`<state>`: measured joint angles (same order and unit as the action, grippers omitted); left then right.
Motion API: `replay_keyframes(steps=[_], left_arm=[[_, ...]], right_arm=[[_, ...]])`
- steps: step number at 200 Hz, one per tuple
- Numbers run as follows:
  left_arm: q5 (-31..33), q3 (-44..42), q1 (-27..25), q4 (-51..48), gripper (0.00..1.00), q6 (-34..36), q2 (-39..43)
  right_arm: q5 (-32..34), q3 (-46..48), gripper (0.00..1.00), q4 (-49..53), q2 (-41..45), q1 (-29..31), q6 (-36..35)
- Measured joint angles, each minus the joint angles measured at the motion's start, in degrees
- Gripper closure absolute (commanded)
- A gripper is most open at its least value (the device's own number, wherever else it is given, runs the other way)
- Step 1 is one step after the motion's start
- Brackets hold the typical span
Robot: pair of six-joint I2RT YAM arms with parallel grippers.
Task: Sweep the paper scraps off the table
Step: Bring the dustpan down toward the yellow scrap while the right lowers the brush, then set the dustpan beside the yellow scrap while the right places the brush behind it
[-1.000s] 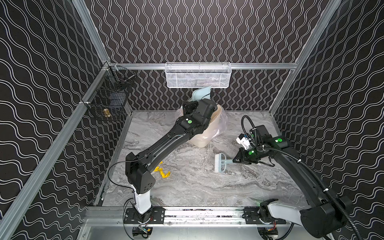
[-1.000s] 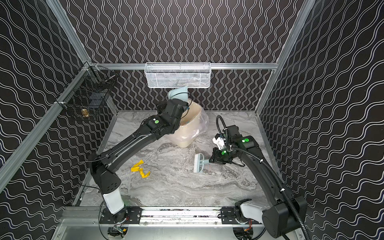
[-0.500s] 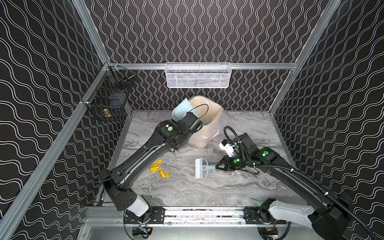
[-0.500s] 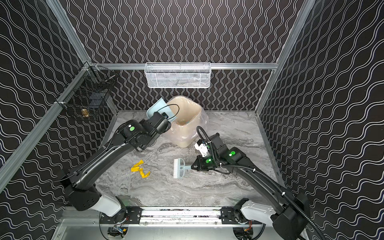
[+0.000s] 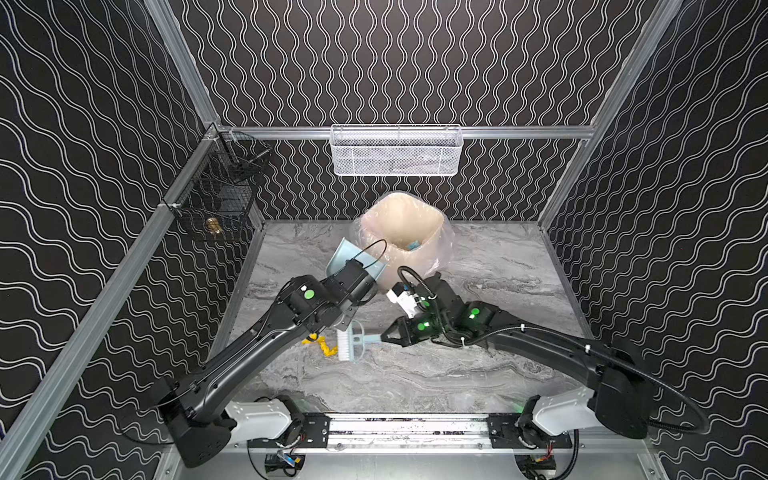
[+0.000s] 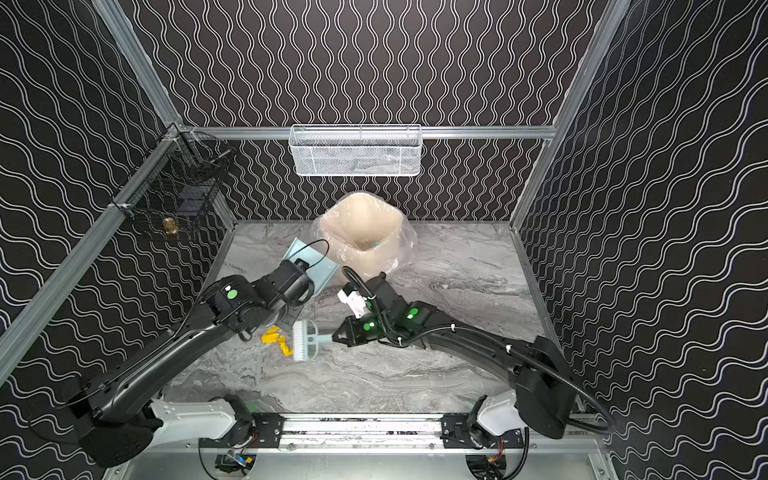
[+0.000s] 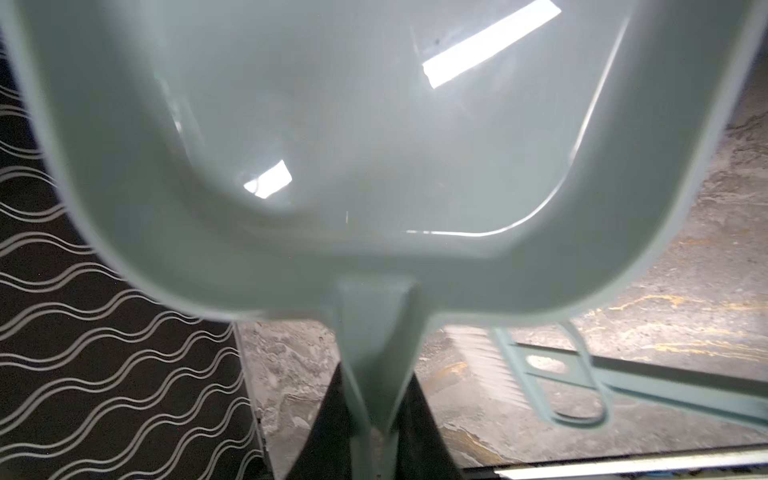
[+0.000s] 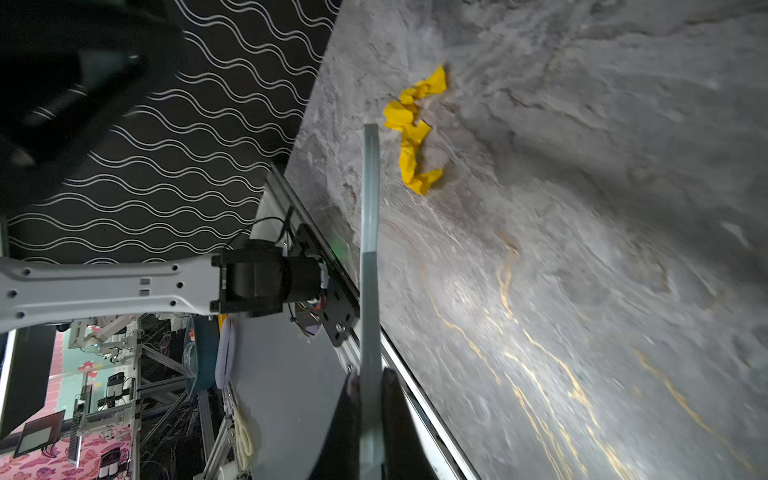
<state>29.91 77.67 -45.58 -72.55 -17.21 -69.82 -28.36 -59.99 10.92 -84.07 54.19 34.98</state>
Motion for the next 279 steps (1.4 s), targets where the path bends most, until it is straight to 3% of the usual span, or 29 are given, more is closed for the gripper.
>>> replay_keyframes(steps=[87, 120, 162, 226, 279], left_arm=[[-3.4, -3.0, 2.1, -1.8, 1.00, -3.8, 4.2], [-4.0, -3.1, 2.2, -2.0, 1.00, -3.8, 4.1], [-4.0, -3.1, 2.2, -2.3, 1.00, -3.8, 4.2], [-5.4, -3.2, 2.2, -2.5, 1.00, -3.8, 2.4], [-8.2, -5.6, 2.1, -1.7, 1.00, -3.7, 1.8]], right_arm=[[-2.0, -5.6, 1.00, -9.2, -17.1, 3.5, 3.6], [-2.0, -5.1, 1.00, -9.2, -19.7, 2.6, 5.7], [-1.9, 1.6, 1.00, -7.3, -14.8, -0.6, 8.1], [-1.1, 14.1, 1.00, 3.4, 2.1, -8.1, 9.1], [-0.9, 9.8, 1.00, 14.8, 7.8, -10.4, 5.7]])
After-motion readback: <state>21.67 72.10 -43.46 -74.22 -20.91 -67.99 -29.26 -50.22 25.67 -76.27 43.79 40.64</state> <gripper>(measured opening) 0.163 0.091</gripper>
